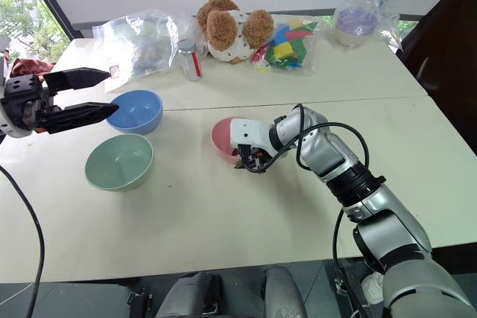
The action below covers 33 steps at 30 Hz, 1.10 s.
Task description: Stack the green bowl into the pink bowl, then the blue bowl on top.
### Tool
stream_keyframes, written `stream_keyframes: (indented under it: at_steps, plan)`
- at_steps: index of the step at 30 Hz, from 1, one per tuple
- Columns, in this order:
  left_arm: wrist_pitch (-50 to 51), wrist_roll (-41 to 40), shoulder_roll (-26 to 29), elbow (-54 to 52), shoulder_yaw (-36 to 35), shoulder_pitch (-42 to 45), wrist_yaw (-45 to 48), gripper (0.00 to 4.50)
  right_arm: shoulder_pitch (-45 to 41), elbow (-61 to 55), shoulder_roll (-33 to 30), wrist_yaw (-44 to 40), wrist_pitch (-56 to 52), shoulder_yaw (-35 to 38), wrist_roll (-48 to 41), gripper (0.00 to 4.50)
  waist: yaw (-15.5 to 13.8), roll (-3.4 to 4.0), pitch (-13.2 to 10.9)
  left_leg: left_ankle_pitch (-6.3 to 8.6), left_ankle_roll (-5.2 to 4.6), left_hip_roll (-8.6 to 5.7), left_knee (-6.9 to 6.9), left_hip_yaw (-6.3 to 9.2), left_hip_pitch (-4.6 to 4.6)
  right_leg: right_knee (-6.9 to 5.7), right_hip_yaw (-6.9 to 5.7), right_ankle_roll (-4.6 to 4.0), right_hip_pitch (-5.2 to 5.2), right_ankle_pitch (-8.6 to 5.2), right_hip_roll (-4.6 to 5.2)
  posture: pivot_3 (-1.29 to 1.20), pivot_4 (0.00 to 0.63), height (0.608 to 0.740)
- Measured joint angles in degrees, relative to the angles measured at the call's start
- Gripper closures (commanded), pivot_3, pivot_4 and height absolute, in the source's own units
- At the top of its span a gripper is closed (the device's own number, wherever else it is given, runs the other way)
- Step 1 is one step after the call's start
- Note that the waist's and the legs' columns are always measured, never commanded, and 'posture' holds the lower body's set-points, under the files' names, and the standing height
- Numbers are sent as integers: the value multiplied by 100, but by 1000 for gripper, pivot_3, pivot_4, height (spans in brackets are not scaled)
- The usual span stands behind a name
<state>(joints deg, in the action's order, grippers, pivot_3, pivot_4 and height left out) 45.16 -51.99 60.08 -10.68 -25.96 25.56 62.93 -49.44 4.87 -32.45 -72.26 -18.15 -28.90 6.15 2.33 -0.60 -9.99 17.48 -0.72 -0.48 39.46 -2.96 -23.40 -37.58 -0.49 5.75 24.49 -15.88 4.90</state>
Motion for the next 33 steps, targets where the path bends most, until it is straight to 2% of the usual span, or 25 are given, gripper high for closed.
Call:
stream_keyframes:
  at_steps: [2, 5, 9, 14, 18, 24, 27, 33]
  plan:
    - [33, 1, 5, -83, -14, -85, -1, 0, 0, -82, -5, -17, -43, 18, -25, 23, -6, 0, 0, 0, 0, 0, 0, 0, 0, 0, 0, 0, 0, 0, 1, 0, 150, 740]
    - [33, 25, 16, -175, -18, -203, 9, 0, -16, -306, -4, -28, -253, 172, -201, 23, -9, 0, 0, 0, 0, 0, 0, 0, 0, 0, 1, 0, -1, 0, 2, 0, 150, 740]
    - [-175, 349, 144, -245, 0, -624, 133, 0, -281, -625, -116, -97, -1104, 1047, -967, 23, -12, 1, 0, 0, 0, 1, 0, 1, 0, 0, 0, 0, 0, 0, 3, 0, 150, 740]
    - [-1025, 1355, 738, -290, 56, -1451, 598, 0, -440, -1231, -628, -493, -2306, 2544, -2646, 23, -46, 0, 0, 1, -1, 0, -21, 2, 0, 25, -2, -1, -3, 0, 10, 0, 150, 740]
    - [-1864, 2196, 1129, -193, 58, -2426, 1318, 0, -289, -1496, -1091, -473, -3103, 3350, -3582, 23, -28, 2, 0, 3, -3, 1, -31, -1, 2, 33, -3, -3, -2, -1, 15, 0, 150, 740]
    - [-3067, 3043, 1381, 191, 320, -2893, 2012, 0, 206, -1940, -1326, -91, -3710, 3616, -4263, 23, 4, 10, 1, 17, -27, 2, -34, -2, 2, 34, -1, -6, -1, 0, 23, 0, 150, 740]
    - [-3612, 3480, 1340, 477, 861, -2612, 1915, 0, 459, -2158, -1394, 111, -3773, 3624, -4388, 23, -9, 12, 0, 19, -30, 1, -34, -1, 1, 34, -2, -7, -1, 0, 24, 0, 150, 740]
    - [-4221, 4163, 750, 966, 1983, -1783, 1524, 0, 737, -2391, -1622, 371, -3753, 3620, -4530, 23, -33, 10, 1, 23, -37, 0, -32, -3, -2, 33, -3, -5, 1, 1, 23, 0, 150, 740]
